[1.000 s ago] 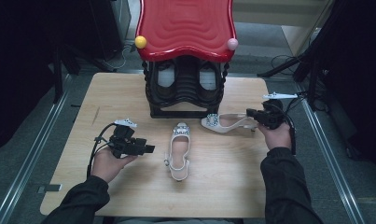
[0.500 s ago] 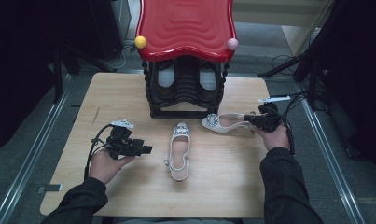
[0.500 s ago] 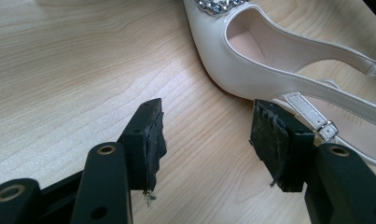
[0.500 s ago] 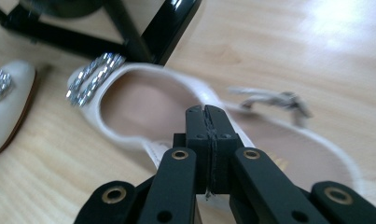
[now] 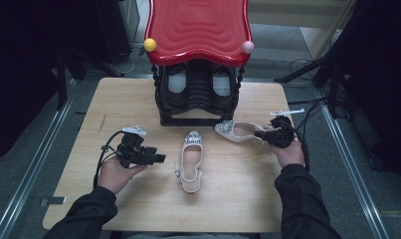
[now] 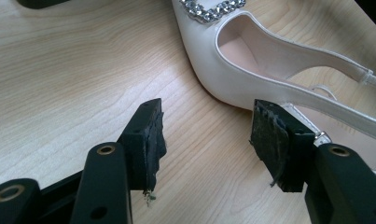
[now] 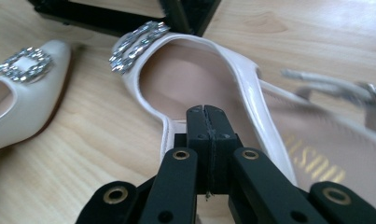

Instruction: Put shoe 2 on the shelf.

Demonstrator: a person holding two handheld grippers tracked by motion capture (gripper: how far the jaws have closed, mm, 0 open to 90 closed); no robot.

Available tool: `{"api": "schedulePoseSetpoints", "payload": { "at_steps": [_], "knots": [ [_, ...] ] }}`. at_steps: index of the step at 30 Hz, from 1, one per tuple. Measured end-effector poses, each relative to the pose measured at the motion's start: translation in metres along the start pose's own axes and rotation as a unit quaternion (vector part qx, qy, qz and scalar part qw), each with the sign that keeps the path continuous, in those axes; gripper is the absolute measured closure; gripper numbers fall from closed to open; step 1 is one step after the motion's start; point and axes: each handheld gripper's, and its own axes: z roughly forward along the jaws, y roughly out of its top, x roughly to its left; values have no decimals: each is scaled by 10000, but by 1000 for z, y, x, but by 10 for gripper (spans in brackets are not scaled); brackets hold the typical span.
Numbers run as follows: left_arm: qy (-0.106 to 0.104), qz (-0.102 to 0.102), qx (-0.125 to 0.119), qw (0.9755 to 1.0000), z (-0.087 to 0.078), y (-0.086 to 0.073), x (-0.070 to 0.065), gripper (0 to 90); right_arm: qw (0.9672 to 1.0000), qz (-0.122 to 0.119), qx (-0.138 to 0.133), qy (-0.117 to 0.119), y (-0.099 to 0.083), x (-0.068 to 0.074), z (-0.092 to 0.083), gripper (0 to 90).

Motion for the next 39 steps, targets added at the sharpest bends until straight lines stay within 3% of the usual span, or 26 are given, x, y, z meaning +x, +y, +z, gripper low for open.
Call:
{"api": "schedulePoseSetpoints", "payload": {
  "at_steps": [4, 8, 14, 19, 24, 30, 35, 39],
  "knots": [
    [-14, 30, 13, 10000, 2, 3, -1, 446, 9999, -42, 29, 117, -3, 6, 0, 900],
    [-40, 73, 25, 10000, 4, 5, -2, 446, 9998, -206, 28, 59, -5, 10, -1, 900],
    [-41, 98, 52, 9999, 7, 8, -3, 446, 9980, -479, -374, -181, -5, 13, -12, 846],
    [-63, 131, 71, 9999, 9, 10, -4, 446, 9958, -566, -711, -107, -3, 21, -25, 819],
    [-52, 167, 72, 9998, 10, 11, -5, 446, 9960, -670, -574, -101, -5, 26, -17, 768],
    [-55, 139, 74, 9999, 9, 10, -4, 446, 9946, -963, -229, -323, -7, 25, -2, 728],
    [-27, 121, 71, 9999, 7, 7, -3, 446, 9956, -924, -79, -131, -9, 22, 12, 725],
    [-4, 78, 51, 10000, 5, 5, -3, 446, 9951, -978, 15, -146, -7, 25, 19, 723]
  ]
}}
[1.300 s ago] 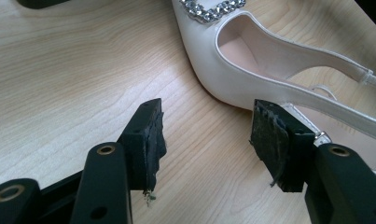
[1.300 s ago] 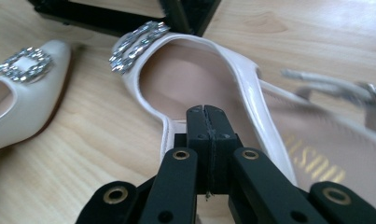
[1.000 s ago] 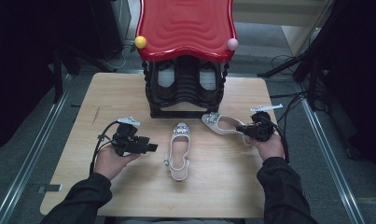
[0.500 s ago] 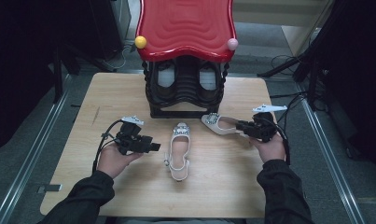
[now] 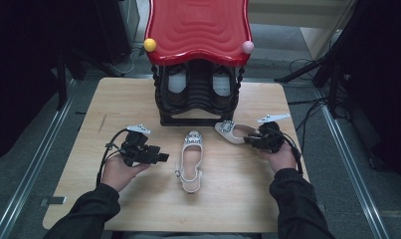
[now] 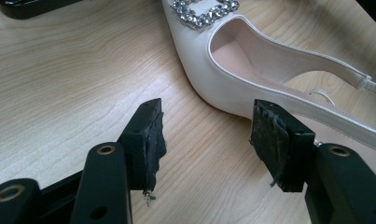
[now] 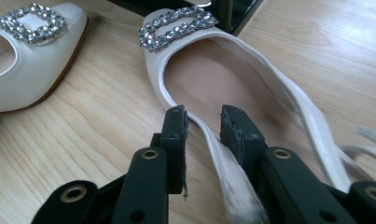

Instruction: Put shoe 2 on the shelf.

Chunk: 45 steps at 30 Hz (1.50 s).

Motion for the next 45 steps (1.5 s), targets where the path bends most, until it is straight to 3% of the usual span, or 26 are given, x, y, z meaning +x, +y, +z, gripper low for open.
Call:
{"api": "schedulePoseSetpoints", "payload": {
  "at_steps": [7, 10, 14, 19, 25, 31, 37, 40, 45],
  "knots": [
    [38, -37, -15, 10000, -3, -3, 1, 446, 10000, 12, 17, 43, 2, -1, 5, 766],
    [30, -46, -40, 10000, -5, -4, 2, 446, 9997, 152, 133, 165, 4, -4, 4, 812],
    [24, -69, -67, 10000, -5, -3, 3, 446, 9993, 166, 213, 255, 5, -3, 3, 839],
    [-25, -44, -46, 10000, -2, -1, 2, 446, 9991, -13, 295, 317, 9, 9, 0, 873],
    [-75, -17, -47, 10000, 0, 3, 1, 446, 9995, -78, 69, 304, 16, 23, -13, 886],
    [-128, -8, -76, 9999, 1, 6, 0, 446, 9992, 106, -64, 381, 16, 32, -29, 887],
    [-152, 33, -64, 9999, 3, 9, -1, 446, 9992, 115, -191, 334, 13, 45, -42, 887],
    [-157, 59, -31, 9999, 4, 10, -2, 446, 9992, 128, -201, 332, 10, 48, -43, 886],
    [-157, 66, -29, 9999, 6, 11, -3, 446, 9995, 115, -53, 296, 7, 54, -30, 885]
  ]
}}
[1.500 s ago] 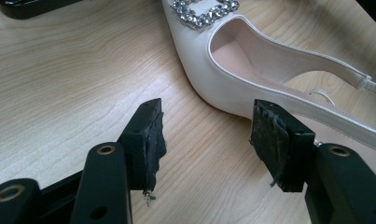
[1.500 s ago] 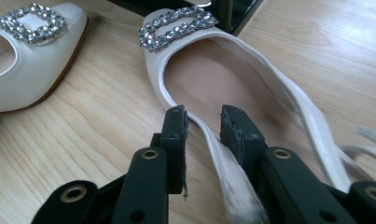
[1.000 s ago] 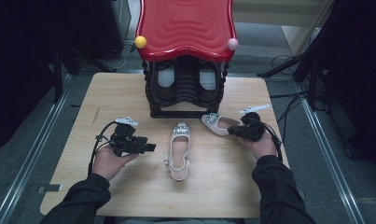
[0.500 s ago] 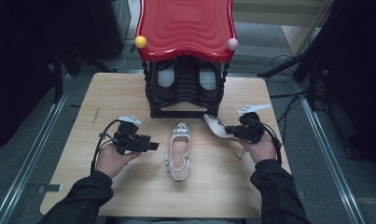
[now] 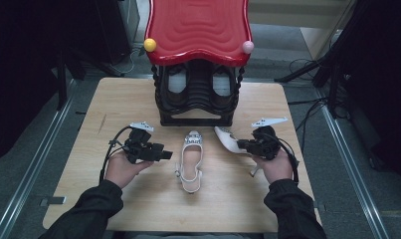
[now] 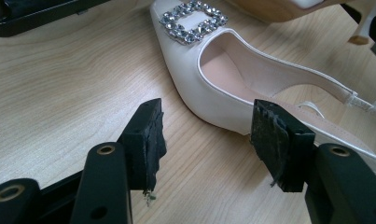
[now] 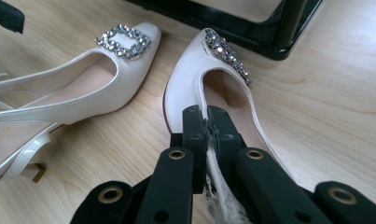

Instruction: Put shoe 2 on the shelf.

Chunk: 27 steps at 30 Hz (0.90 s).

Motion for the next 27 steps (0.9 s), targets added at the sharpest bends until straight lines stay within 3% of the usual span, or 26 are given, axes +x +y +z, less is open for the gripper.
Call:
{"api": "schedulePoseSetpoints", "payload": {
  "at_steps": [12, 23, 27],
  "knots": [
    [-18, 7, 18, 10000, 0, -1, 0, 446, 9996, 62, 217, 148, -5, 23, 17, 883],
    [-8, 13, 41, 10000, 2, -1, -1, 446, 9994, 218, 281, -14, -9, 39, 28, 872],
    [-6, 21, 50, 10000, 2, -1, -2, 446, 9993, 175, 322, -30, -15, 45, 34, 851]
  ]
}}
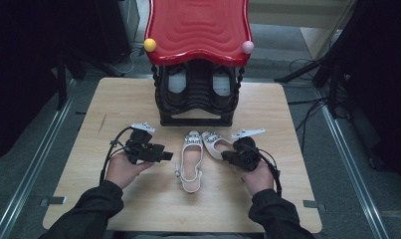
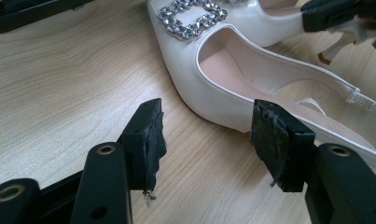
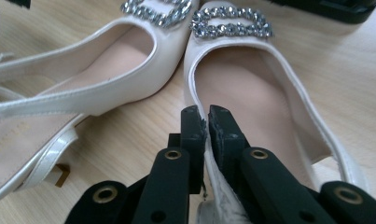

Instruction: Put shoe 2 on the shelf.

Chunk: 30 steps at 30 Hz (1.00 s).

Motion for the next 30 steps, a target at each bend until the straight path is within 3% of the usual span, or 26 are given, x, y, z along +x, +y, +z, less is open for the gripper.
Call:
{"api": "schedulePoseSetpoints", "payload": {
  "at_steps": [4, 10, 14, 17, 20, 24, 30],
  "knots": [
    [-1, 4, -6, 10000, 0, 0, 0, 446, 10000, -68, 0, 31, -4, 2, 3, 807],
    [15, -6, -27, 10000, -2, -1, 1, 446, 9991, -211, -305, 192, 0, -1, -9, 737],
    [16, 0, -34, 10000, -4, -1, 2, 446, 9984, -234, -469, 228, 3, -5, -21, 769],
    [26, -1, -40, 10000, -4, -1, 2, 446, 9980, -110, -563, 249, 4, -14, -30, 834],
    [32, 1, -34, 10000, -3, -1, 2, 446, 9977, -44, -642, 201, 4, -24, -39, 891],
    [25, -1, -39, 10000, -3, -1, 2, 446, 9980, -30, -625, 7, 1, -38, -45, 900],
    [38, 4, -35, 10000, -4, -1, 2, 446, 9989, 20, -427, -194, -5, -57, -43, 900]
  ]
}}
